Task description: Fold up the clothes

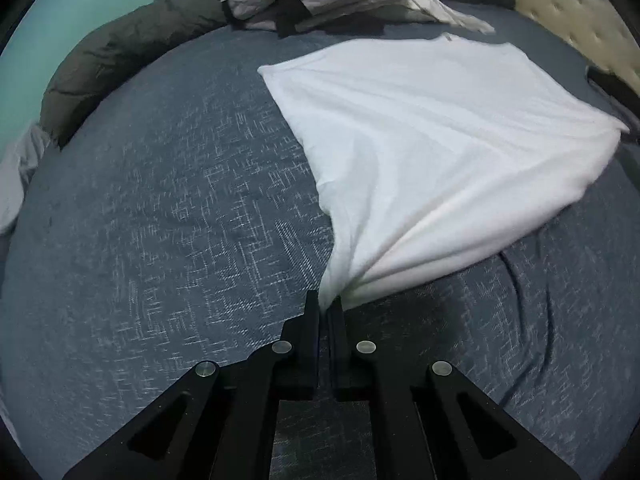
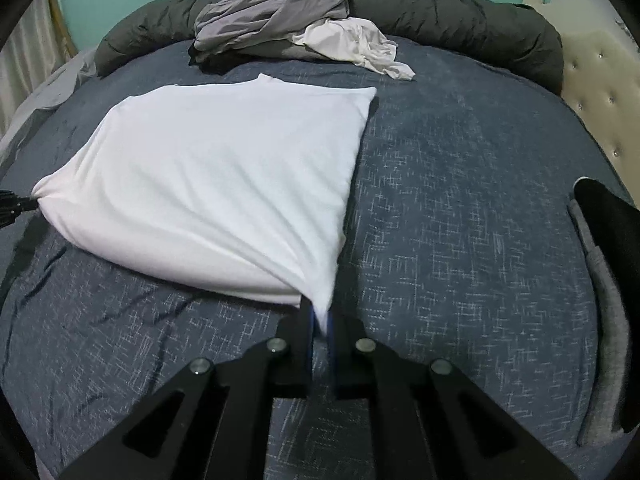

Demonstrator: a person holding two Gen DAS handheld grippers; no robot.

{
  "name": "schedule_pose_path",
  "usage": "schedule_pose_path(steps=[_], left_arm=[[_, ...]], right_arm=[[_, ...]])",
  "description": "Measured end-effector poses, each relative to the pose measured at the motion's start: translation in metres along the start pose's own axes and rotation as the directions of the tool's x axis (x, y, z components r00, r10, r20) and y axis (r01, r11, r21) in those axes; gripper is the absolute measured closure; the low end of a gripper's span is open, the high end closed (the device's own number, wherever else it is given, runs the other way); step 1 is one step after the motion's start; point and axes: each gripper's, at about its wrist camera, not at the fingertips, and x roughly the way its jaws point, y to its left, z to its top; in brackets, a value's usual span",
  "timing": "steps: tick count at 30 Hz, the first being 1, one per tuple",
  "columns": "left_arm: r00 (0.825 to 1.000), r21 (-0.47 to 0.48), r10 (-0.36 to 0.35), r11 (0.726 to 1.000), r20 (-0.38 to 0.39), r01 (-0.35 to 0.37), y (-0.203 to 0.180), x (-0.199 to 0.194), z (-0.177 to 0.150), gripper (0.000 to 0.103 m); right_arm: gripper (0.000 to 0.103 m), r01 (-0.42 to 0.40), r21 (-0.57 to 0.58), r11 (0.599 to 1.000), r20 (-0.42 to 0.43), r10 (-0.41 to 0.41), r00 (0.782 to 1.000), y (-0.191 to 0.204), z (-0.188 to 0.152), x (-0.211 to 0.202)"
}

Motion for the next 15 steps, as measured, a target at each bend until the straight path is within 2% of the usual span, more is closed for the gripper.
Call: schedule_pose_path(steps=[4,12,15], left_arm=[[1.0,-0.001,-0.01,1.0,-0.006,0.01,-0.002,-0.002,-0.003,0.1],[1.0,-0.009,-0.028,1.0,-0.013,0.028,-0.01,0.004,-0.019,0.099],[0.998,-0.063,-0.067,0.996,-0.015,0.066,-0.005,0.001,-0.02,0.099]], right_arm=[[0.099,-0.042,0.031,0.999,-0.044,0.043,0.998,-0.009,-0.009,0.017],[0.099,-0.053,0.049,0.997,-0.051,0.055,0.997,-0.011,-0.022,0.028],[0.098,-0.076,0.047,0.996,-0.057,0.079,0.995,-0.014,-0.021,0.026]])
